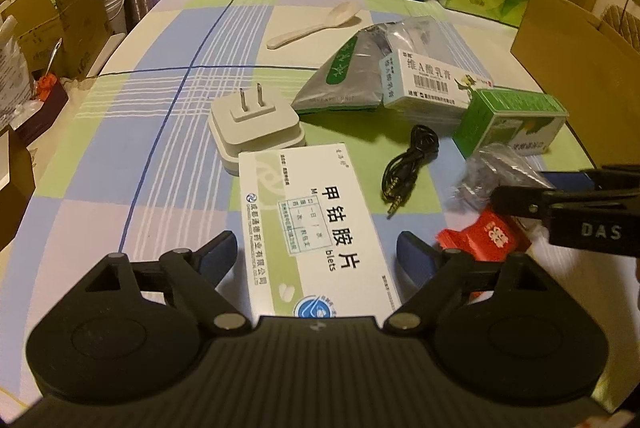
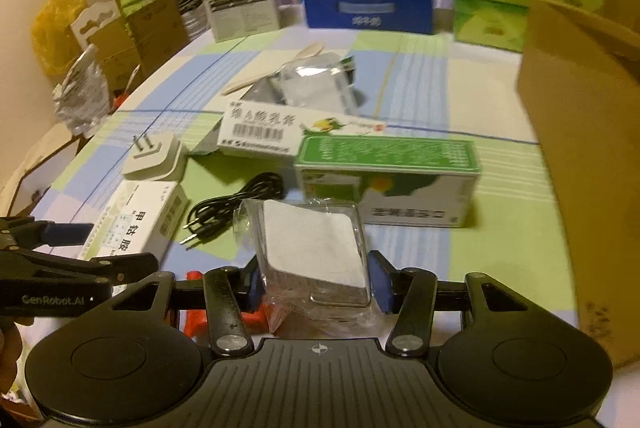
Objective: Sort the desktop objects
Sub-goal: 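Grasp the white medicine box with the left tool while the right tool grasps the clear plastic tray, then carry the medicine box and plastic tray into the cardboard box and release both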
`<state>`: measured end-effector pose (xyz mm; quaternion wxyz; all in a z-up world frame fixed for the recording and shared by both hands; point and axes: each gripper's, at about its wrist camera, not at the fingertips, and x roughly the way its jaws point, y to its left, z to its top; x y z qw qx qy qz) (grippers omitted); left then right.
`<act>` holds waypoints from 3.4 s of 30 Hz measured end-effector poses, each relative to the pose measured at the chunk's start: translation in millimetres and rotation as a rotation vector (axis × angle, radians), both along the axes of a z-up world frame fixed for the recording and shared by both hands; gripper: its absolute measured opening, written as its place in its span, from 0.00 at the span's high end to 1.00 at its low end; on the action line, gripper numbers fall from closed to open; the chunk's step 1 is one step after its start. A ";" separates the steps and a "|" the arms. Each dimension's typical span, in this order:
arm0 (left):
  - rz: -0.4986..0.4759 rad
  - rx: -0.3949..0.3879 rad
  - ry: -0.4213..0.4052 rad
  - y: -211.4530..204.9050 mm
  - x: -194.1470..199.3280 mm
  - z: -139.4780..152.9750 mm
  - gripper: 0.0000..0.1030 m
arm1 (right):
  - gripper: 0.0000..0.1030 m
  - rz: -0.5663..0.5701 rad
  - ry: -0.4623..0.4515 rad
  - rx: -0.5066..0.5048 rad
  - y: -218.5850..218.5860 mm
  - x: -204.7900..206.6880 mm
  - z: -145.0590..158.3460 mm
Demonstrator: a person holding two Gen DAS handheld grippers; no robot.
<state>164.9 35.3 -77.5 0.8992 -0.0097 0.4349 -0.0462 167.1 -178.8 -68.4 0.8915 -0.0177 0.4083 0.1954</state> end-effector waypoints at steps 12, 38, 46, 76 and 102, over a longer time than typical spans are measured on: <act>0.031 0.007 -0.003 -2.4 4.0 -4.5 0.26 | 0.53 -0.042 -0.027 -0.127 -12.8 -21.6 -2.7; 0.016 0.042 -0.017 -11.6 4.8 -7.5 0.32 | 0.50 -0.097 0.011 -0.099 -10.2 -14.3 -12.7; 0.027 0.047 -0.010 -13.1 1.1 -6.5 0.35 | 0.52 -0.110 -0.037 -0.102 -12.2 -20.2 -3.7; -0.356 -0.090 -0.230 -209.7 -17.2 146.7 0.35 | 0.52 -0.378 -0.273 -0.108 -212.7 -47.2 154.3; -0.505 -0.147 -0.113 -329.8 60.8 99.5 0.32 | 0.52 -0.453 -0.168 -0.090 -282.9 -0.1 110.1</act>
